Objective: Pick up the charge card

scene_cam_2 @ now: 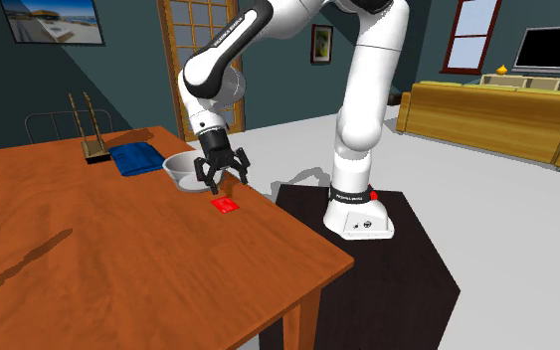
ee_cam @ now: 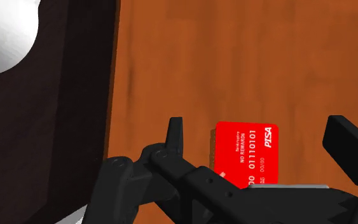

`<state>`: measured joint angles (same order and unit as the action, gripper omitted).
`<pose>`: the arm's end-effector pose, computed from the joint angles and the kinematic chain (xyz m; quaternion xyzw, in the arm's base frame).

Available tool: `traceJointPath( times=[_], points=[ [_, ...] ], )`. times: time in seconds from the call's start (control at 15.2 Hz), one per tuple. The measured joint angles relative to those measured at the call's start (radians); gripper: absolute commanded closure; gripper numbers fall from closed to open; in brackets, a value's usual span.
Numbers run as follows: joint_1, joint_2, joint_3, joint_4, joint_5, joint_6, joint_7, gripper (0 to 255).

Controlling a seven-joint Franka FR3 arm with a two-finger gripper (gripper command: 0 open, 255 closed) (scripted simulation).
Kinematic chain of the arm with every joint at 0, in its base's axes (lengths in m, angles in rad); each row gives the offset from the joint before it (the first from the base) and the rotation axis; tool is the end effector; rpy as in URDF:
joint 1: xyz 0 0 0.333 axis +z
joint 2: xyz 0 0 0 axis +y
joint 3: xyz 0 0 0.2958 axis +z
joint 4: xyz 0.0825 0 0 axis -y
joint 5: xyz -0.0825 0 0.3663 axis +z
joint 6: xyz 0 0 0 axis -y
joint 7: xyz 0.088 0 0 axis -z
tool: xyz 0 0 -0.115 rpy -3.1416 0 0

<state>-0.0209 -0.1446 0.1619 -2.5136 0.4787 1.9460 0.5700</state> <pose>0.3843 0.0878 0.2962 -0.9013 0.3341 0.2553 0.1041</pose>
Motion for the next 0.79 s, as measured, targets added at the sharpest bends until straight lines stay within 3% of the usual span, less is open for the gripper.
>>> traceJointPath(
  times=[0.59, 0.66, 0.79],
  points=[
    [0.009, 0.139, 0.011, -0.008, 0.049, 0.127, -0.016, 0],
    [0.01, 0.141, 0.012, -0.009, 0.05, 0.131, -0.017, 255],
    [0.008, 0.139, 0.01, -0.008, 0.047, 0.125, -0.017, 255]
  ],
)
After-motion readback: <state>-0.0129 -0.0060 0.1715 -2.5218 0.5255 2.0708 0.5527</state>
